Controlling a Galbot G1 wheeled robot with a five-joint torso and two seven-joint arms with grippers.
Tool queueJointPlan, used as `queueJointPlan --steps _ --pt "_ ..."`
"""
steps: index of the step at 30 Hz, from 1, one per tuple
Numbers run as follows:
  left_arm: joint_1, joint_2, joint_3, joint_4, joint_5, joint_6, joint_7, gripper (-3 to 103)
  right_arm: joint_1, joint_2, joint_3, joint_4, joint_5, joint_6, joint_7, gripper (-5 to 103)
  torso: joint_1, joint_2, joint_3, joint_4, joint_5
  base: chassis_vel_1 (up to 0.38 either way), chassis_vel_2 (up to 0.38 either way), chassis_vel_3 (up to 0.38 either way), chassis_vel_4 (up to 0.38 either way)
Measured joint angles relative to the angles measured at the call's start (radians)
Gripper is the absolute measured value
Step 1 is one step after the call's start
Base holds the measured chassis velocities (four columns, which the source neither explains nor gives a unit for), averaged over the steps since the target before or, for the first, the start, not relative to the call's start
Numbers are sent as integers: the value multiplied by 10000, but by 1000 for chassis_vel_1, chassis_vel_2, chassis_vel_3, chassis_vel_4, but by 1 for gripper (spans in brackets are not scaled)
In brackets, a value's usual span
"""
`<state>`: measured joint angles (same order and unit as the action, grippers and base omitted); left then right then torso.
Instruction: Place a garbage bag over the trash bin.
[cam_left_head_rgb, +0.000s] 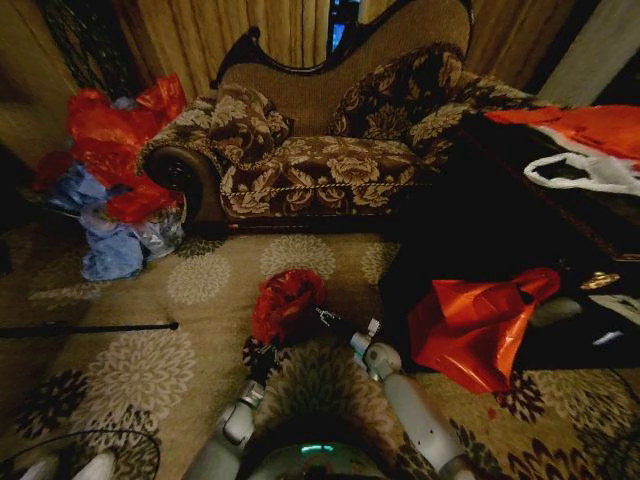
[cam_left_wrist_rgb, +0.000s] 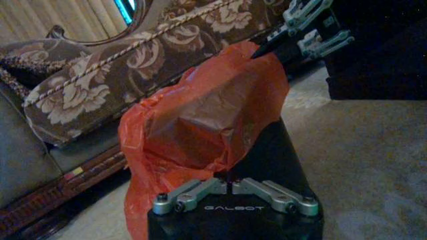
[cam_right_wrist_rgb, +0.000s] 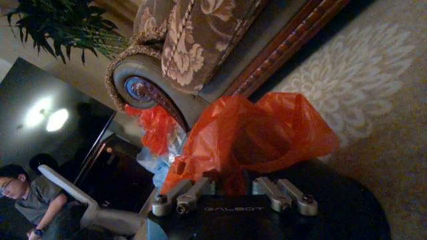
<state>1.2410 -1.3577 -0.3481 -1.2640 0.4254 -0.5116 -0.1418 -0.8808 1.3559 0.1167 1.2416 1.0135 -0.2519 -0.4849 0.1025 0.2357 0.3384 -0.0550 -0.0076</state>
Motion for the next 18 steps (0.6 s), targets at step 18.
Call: queueJointPlan --steps 18 --pt "9 -21 -11 64 -14 -136 -4 0 -208 30 48 -167 -454 89 48 0 2 -1 4 6 -4 0 0 0 0"
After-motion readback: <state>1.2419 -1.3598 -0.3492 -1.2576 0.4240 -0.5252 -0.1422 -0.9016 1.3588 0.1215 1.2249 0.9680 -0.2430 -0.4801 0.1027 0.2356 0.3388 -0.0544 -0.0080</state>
